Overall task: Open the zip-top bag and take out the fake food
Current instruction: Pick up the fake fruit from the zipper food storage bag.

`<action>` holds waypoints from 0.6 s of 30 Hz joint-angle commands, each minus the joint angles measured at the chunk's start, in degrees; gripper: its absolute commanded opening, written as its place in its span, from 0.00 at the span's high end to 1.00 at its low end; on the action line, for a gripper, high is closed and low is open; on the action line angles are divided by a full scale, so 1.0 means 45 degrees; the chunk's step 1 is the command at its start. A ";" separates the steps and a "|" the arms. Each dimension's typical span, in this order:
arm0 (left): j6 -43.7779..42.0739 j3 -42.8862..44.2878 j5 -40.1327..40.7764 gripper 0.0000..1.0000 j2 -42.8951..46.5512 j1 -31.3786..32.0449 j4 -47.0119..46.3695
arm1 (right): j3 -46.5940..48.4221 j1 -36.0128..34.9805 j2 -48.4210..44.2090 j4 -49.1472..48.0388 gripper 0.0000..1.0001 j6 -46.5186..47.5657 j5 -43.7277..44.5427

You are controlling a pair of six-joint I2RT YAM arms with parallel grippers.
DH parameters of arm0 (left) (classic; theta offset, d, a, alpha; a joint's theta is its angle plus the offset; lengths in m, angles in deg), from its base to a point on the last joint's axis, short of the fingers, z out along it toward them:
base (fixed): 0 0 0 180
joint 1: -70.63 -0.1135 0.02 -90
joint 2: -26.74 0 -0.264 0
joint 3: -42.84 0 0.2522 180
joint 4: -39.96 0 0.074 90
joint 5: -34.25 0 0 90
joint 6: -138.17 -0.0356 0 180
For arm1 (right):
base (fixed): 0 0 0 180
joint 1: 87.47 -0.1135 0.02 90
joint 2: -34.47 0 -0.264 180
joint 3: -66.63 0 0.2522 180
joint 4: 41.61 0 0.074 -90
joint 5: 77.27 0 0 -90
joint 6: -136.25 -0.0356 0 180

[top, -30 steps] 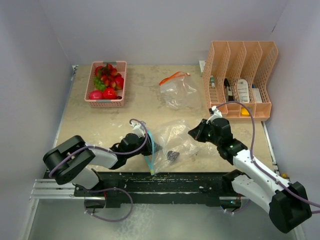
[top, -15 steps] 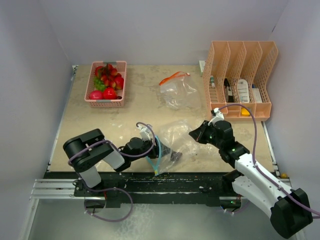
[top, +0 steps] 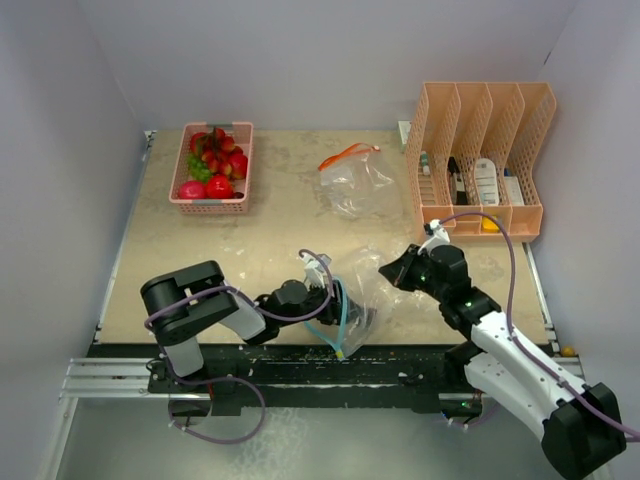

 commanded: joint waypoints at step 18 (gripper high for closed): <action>-0.3184 0.3814 0.2115 0.59 -0.1405 0.1656 0.5326 | -0.1208 -0.0072 -0.1473 0.0905 1.00 -0.0300 0.0494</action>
